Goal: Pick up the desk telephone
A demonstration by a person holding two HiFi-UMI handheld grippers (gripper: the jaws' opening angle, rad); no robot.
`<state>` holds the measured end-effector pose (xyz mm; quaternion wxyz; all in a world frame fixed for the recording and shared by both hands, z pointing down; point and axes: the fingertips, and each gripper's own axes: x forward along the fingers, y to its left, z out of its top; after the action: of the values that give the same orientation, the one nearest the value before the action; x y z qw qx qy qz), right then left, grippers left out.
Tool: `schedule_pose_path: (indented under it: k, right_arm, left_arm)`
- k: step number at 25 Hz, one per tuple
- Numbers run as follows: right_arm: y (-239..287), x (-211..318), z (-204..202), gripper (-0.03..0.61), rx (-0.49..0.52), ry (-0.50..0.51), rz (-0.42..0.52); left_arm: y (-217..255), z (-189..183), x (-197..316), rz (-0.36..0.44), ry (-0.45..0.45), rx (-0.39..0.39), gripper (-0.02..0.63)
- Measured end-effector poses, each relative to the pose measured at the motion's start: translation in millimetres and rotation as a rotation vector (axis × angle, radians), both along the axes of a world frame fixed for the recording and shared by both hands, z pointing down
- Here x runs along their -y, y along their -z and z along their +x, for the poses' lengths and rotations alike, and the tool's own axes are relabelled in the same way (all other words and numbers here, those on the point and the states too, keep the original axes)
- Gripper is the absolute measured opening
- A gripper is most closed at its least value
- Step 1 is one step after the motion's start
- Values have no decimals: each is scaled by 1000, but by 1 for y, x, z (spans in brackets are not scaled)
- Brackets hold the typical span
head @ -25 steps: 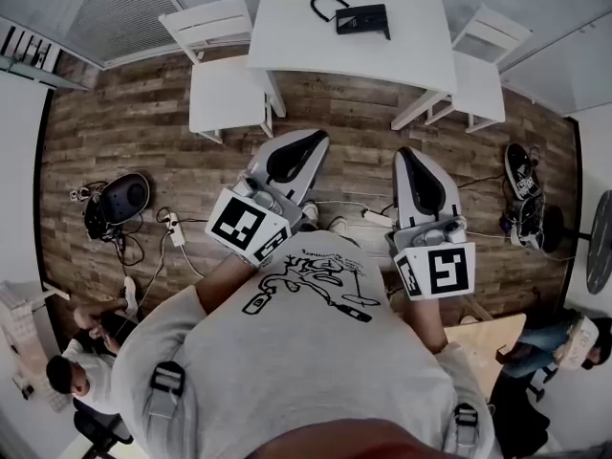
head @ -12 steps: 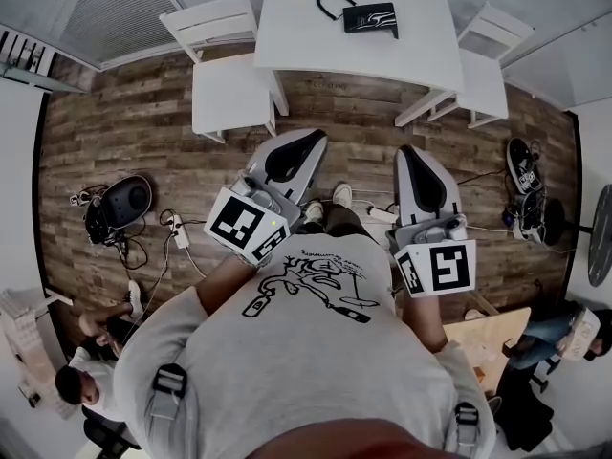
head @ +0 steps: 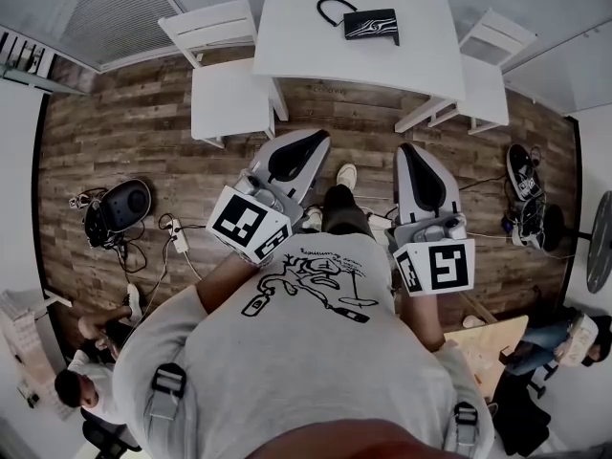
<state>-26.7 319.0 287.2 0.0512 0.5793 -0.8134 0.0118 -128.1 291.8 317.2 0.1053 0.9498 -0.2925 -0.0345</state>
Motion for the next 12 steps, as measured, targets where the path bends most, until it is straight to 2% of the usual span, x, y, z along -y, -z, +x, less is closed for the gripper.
schedule_pose_path:
  k: [12]
  right_arm:
    - [-12, 76, 63, 11, 29, -4, -20]
  left_arm:
    - [-7, 59, 78, -13, 1, 23, 8]
